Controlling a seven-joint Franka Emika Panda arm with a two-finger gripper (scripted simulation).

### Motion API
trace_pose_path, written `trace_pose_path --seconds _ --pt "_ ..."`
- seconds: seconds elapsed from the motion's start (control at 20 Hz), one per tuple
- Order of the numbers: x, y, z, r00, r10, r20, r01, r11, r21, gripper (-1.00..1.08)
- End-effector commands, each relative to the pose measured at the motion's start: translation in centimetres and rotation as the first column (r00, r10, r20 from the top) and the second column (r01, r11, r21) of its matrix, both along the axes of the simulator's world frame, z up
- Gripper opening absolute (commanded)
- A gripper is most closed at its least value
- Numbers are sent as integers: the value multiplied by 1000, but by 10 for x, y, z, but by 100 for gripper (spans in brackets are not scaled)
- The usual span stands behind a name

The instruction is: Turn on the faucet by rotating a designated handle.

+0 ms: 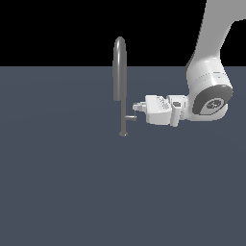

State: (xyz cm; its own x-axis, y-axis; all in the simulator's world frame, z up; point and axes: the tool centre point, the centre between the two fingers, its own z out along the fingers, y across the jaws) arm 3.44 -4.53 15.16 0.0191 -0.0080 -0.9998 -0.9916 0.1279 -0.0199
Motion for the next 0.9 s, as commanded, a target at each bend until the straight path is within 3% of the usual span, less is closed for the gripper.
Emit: trace_pose_path --seconds 0.0,0.15,0.2,0.55,0.65,0.85 --pt "-15 2 -11 1000 7 -16 -7 1000 7 -100" --pt "-23 3 -16 1000 8 -19 -8 1000 8 -100" --pt "-13 2 -4 1000 4 4 -4 1000 2 -100" --pt "-40 5 -48 1000 9 -19 -8 1000 8 -100" --pt "-29 4 -27 1000 10 13 -10 1000 7 -100" --pt "-33 4 -53 1000 9 -2 -9 1000 7 -100"
